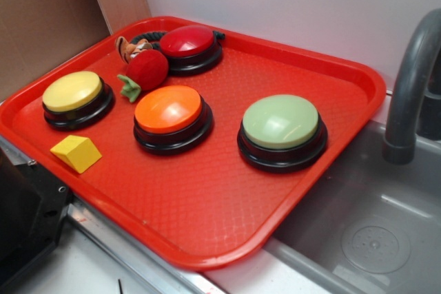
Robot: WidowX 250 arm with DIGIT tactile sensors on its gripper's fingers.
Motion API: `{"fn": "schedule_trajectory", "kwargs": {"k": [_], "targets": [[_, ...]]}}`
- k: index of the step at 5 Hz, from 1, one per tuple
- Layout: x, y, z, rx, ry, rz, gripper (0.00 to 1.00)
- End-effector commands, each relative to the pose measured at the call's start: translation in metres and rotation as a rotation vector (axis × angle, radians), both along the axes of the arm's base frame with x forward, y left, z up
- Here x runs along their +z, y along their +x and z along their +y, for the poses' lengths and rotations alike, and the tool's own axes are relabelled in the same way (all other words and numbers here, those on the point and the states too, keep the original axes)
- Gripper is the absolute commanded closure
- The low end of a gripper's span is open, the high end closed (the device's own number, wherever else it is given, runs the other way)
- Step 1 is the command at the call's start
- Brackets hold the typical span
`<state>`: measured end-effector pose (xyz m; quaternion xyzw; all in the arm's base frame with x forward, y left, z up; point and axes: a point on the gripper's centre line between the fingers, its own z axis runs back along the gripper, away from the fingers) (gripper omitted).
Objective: Push the red button.
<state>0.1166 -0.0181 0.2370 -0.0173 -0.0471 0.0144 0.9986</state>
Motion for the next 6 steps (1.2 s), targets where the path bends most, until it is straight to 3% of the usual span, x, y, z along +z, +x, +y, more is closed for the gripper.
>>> {"fn": "schedule_trajectory", "kwargs": {"k": [1,2,3,4,6], "targets": [[0.000,0.000,0.000,0.000,0.000,0.000,0.00],[-0.033,0.050,0.015,0.001,0.049,0.046,0.00],[-0.039,0.099,0.025,-0.004,0.060,-0.027,0.00],[-0.054,0.130,0.040,0.039,0.057,-0.092,0.00],[-0.054,0.130,0.040,0.039,0.057,-0.092,0.00]]}}
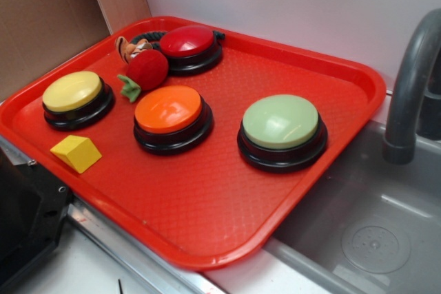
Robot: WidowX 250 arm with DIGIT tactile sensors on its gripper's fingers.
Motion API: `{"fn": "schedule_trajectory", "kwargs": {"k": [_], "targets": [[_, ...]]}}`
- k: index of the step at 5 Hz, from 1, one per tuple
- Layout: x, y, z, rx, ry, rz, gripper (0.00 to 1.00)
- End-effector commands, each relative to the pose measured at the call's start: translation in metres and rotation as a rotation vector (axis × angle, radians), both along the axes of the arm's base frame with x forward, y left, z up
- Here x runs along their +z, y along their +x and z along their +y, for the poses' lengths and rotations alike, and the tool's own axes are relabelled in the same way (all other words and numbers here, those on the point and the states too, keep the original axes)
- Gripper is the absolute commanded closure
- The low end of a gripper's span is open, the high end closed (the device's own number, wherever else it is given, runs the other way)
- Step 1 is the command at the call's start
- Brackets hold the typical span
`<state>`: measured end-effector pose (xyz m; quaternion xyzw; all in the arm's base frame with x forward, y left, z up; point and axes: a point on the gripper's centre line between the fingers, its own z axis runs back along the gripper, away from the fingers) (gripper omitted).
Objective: Push the red button.
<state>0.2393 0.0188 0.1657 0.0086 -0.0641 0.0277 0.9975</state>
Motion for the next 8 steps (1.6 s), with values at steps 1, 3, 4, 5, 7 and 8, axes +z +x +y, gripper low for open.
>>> {"fn": "schedule_trajectory", "kwargs": {"k": [1,3,4,5,7,8], "targets": [[0.018,0.008,0.004,0.008,0.007,-0.059,0.00],[-0.011,0.045,0.054,0.249,0.044,-0.065,0.00],[-0.026,0.062,0.061,0.269,0.083,-0.090,0.00],[-0.059,0.069,0.060,0.233,0.068,-0.087,0.00],[-0.105,0.066,0.041,0.153,0.115,-0.015,0.00],[-0.115,0.067,0.039,0.148,0.147,0.008,0.00]]}}
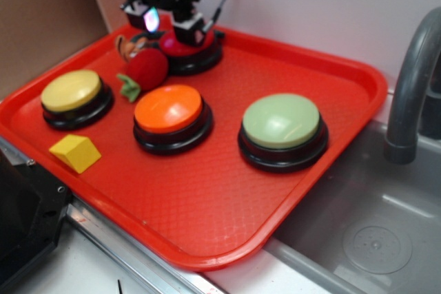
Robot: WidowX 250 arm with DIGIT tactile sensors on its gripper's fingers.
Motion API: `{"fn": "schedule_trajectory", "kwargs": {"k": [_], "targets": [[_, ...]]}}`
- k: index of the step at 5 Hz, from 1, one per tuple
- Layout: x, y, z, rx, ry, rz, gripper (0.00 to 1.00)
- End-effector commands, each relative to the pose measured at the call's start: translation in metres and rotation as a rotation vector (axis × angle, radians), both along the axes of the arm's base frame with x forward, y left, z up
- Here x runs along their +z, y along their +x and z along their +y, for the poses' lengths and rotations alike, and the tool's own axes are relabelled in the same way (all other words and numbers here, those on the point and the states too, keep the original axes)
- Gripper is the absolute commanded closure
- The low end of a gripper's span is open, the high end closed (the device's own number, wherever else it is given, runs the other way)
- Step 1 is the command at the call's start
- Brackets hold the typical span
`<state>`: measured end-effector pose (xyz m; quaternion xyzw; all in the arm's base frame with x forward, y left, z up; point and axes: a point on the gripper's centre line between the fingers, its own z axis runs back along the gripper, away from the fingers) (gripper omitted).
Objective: Push the red button.
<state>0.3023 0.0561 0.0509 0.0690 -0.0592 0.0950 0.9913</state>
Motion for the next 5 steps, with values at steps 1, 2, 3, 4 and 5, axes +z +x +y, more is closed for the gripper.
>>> {"fn": "schedule_trajectory", "kwargs": {"k": [1,2,3,4,5], "targets": [[-0.005,0.004,0.003,0.005,0.037,0.013,0.00],[0.019,-0.001,0.000,-0.015,0.010,-0.044,0.00],[0.068,-0.008,-0.005,-0.017,-0.046,-0.170,0.00],[0.118,-0.023,-0.008,0.065,-0.026,-0.165,0.00],[0.142,-0.041,-0.014,0.099,-0.041,-0.094,0.00]]}}
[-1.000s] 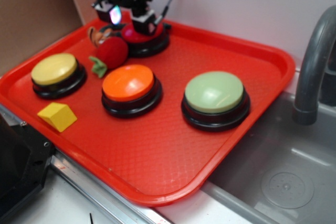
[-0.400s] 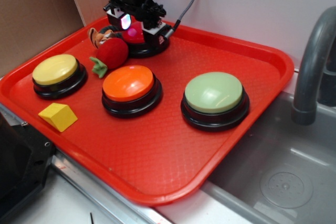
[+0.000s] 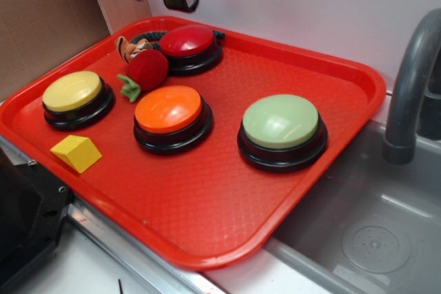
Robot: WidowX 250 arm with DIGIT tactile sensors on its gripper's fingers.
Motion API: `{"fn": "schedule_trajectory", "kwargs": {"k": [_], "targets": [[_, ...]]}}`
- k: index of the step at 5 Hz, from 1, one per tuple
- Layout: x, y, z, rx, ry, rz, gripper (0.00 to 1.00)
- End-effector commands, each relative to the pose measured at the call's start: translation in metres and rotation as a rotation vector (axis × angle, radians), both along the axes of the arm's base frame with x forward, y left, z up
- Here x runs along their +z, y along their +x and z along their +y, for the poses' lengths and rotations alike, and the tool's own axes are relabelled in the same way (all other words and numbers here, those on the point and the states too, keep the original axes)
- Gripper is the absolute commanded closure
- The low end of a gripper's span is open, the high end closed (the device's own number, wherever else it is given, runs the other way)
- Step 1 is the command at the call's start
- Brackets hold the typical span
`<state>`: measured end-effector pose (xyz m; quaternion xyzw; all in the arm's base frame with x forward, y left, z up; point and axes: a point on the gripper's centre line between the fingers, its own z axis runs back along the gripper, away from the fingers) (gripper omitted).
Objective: Push the red button.
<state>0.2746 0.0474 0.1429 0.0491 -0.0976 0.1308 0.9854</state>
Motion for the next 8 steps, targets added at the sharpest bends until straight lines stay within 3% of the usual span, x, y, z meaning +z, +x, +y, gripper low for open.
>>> {"fn": "schedule_trajectory", "kwargs": {"k": [1,2,3,4,5,6,8], "targets": [[0.067,-0.032,-0.015,0.088,0.031,0.037,0.00],[0.071,-0.037,-0.020,0.083,-0.009,0.112,0.00],[0.071,-0.038,-0.014,0.067,-0.113,0.173,0.00],[0.062,-0.034,-0.011,0.082,-0.133,0.217,0.00],[0.052,-0.030,-0.006,0.089,-0.131,0.224,0.00],[0.040,-0.023,0.008,0.079,-0.112,0.186,0.00],[0.027,-0.012,0.021,0.088,-0.114,0.200,0.00]]}}
